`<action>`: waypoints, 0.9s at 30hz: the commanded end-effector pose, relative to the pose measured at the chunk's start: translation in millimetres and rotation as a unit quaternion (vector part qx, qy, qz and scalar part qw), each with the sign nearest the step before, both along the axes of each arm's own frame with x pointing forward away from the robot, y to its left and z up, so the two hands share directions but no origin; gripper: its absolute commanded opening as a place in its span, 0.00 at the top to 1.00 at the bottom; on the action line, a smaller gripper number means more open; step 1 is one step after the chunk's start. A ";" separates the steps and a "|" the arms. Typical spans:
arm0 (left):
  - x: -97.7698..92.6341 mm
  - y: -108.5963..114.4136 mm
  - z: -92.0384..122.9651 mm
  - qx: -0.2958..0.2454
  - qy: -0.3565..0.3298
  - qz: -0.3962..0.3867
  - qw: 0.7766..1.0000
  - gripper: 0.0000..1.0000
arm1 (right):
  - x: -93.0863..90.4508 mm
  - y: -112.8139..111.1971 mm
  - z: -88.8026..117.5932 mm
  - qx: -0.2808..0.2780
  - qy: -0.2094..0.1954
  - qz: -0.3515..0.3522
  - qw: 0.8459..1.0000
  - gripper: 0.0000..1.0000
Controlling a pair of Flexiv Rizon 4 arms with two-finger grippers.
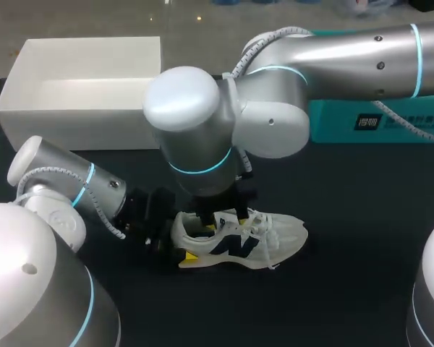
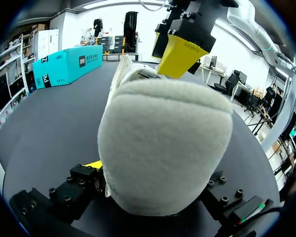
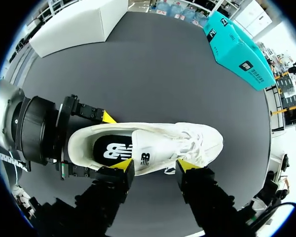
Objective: Take the shoe out of the shoebox, open the shoe tongue, remove and reinsert the insole, then place the shoe into the shoebox
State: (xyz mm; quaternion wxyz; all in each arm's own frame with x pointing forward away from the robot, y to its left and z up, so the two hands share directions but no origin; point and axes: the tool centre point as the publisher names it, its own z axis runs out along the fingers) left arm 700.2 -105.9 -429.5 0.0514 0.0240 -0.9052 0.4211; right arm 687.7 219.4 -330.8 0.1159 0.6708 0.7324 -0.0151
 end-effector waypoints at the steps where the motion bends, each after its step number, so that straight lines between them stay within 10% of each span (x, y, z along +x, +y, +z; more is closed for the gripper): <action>1: -4.0 -2.6 -4.7 0.004 0.001 0.000 1.000 1.00 | -2.8 11.4 -7.4 -0.081 -0.015 -0.054 0.995 0.51; 12: -4.0 -2.6 -4.7 0.004 0.001 0.000 1.000 1.00 | -6.2 21.5 -7.9 -0.104 -0.030 -0.060 0.992 0.38; 27: -4.0 -2.6 -4.7 0.004 0.001 0.000 1.000 1.00 | 15.2 2.1 -18.3 -0.122 -0.018 -0.097 0.988 0.64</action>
